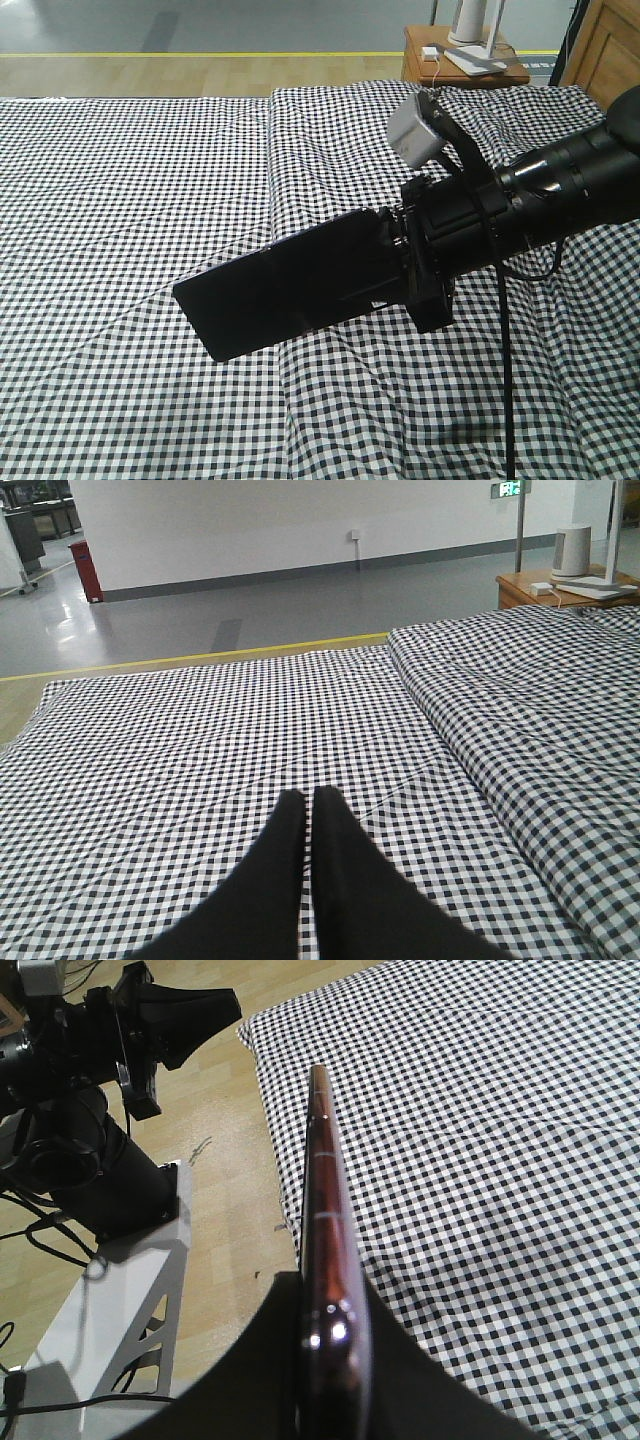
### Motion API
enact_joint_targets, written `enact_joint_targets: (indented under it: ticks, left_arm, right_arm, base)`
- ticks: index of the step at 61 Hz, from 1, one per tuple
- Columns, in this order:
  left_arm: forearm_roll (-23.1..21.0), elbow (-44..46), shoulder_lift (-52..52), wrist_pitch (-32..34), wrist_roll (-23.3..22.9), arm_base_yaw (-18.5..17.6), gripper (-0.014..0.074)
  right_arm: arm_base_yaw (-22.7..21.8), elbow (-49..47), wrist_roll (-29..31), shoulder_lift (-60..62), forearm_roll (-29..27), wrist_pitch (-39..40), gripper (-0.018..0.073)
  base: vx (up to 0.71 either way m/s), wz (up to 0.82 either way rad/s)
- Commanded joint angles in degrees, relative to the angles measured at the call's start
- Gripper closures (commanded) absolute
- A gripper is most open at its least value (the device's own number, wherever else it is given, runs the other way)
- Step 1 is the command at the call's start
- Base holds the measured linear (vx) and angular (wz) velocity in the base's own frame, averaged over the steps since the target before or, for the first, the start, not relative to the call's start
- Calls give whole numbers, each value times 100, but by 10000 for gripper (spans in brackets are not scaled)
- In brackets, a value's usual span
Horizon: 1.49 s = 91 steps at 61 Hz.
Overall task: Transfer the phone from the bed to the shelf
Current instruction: 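Hold the phone in the right gripper while the base turns away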
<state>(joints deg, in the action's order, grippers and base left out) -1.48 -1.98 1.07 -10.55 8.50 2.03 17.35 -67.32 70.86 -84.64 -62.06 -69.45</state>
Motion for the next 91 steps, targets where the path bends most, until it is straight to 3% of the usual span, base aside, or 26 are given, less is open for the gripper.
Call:
enact_joint_targets:
  ticks: [1, 40, 91]
  left_arm:
    - [-52, 132, 35, 410, -33, 21, 595]
    - [-52, 132, 35, 410, -33, 21, 595]
    - [-52, 132, 35, 410, -33, 21, 595]
  right_arm:
    - [-24, -147, 9, 216, -522, -427, 561]
    - [-24, -147, 15, 216, -522, -427, 561]
    - [-24, -147, 15, 216, -522, -427, 561]
  base:
    - [-1, 2]
    - [-5, 19]
    - [-14, 56]
